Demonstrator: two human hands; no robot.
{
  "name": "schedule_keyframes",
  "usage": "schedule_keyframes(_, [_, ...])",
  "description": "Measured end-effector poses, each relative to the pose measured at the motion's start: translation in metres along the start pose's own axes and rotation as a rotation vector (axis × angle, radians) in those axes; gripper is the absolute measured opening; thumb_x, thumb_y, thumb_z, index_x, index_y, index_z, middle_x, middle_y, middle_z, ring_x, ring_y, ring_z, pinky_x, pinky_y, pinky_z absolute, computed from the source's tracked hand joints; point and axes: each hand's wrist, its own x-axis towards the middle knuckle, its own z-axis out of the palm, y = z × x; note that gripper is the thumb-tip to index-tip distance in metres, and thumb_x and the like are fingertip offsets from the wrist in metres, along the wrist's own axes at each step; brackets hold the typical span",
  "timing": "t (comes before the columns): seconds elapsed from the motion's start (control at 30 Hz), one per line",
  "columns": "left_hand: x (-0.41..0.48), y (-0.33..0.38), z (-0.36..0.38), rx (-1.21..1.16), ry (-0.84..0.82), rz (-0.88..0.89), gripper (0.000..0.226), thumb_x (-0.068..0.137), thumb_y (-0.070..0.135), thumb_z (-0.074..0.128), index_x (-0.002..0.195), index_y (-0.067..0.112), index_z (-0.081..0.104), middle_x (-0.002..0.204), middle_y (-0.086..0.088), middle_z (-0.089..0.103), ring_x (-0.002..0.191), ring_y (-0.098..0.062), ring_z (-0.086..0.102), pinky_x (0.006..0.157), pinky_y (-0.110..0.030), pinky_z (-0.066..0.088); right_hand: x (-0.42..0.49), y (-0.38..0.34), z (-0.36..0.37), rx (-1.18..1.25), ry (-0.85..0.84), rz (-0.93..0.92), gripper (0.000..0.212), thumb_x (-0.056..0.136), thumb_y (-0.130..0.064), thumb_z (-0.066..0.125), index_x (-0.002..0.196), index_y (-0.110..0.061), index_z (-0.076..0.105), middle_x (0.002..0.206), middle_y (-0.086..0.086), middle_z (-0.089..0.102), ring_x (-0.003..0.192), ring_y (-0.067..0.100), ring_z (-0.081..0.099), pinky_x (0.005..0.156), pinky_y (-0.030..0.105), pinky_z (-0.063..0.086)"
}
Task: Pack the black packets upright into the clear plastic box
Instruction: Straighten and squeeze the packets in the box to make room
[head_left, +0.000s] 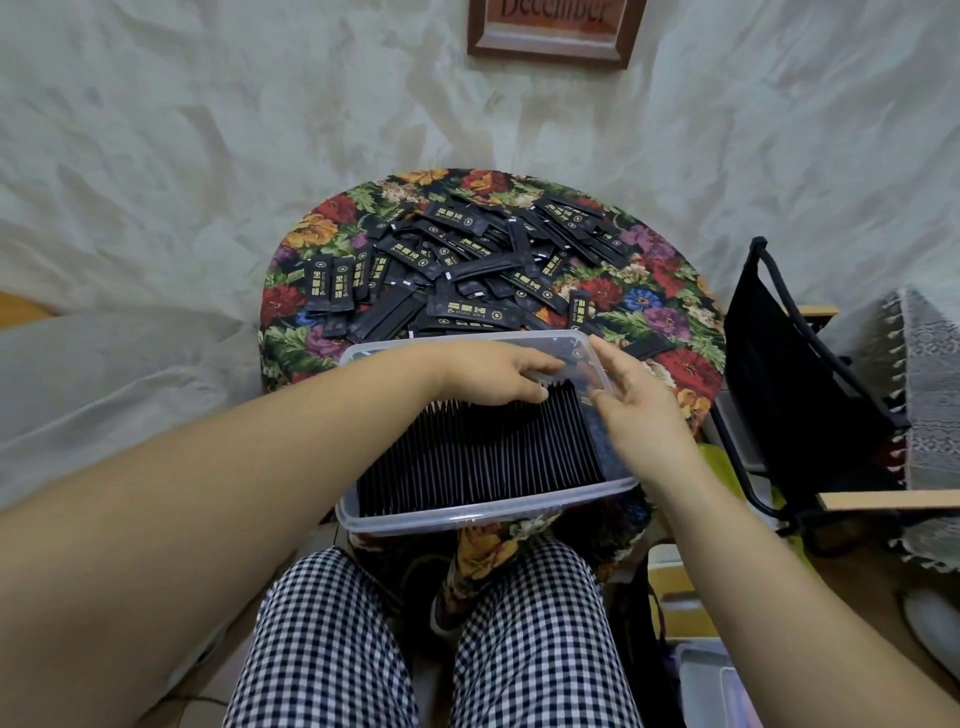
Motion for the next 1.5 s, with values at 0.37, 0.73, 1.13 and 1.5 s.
schedule_keyframes(0.37, [-0.094, -0.025, -0.029, 0.41, 0.169, -0.127, 0.04, 0.101, 0.023, 0.039, 0.141, 0.027, 0.041, 0.138, 0.009, 0.05, 0.12, -0.01, 0.05, 0.101, -0.025, 0.037, -0.009, -0.015, -0.002, 0.063, 0.03, 0.003, 0.052, 0.097, 0.005, 0.04, 0.142, -0.02, 0.041, 0.107, -0.022, 0.044, 0.106, 0.014, 0.05, 0.089, 0.027, 0.038])
schedule_keyframes(0.73, [-0.088, -0.035, -0.034, 0.564, 0.102, -0.123, 0.041, 0.1, 0.018, 0.038, 0.141, 0.024, 0.042, 0.135, 0.006, 0.054, 0.117, -0.012, 0.052, 0.098, -0.025, 0.039, -0.01, -0.021, 0.0, 0.11, 0.063, 0.025, 0.05, 0.097, 0.003, 0.041, 0.141, -0.021, 0.043, 0.117, -0.016, 0.045, 0.103, 0.001, 0.054, 0.075, 0.019, 0.046])
schedule_keyframes(1.13, [-0.085, -0.045, -0.03, 0.61, 0.074, -0.073, 0.04, 0.098, 0.039, 0.044, 0.137, 0.032, 0.046, 0.14, 0.008, 0.049, 0.12, -0.014, 0.05, 0.101, -0.032, 0.04, -0.006, -0.016, 0.0, 0.063, 0.039, 0.033, 0.055, 0.095, 0.005, 0.042, 0.142, -0.025, 0.042, 0.127, -0.016, 0.045, 0.109, -0.001, 0.045, 0.081, 0.008, 0.039])
schedule_keyframes(1.5, [-0.096, -0.054, -0.023, 0.444, 0.542, 0.125, 0.036, 0.096, 0.021, 0.048, 0.131, 0.027, 0.054, 0.13, 0.009, 0.053, 0.122, -0.009, 0.043, 0.101, -0.021, 0.03, 0.005, -0.008, -0.003, 0.071, 0.064, 0.075, 0.054, 0.096, 0.001, 0.044, 0.142, -0.028, 0.042, 0.131, -0.012, 0.051, 0.116, 0.032, 0.054, 0.095, 0.041, 0.047])
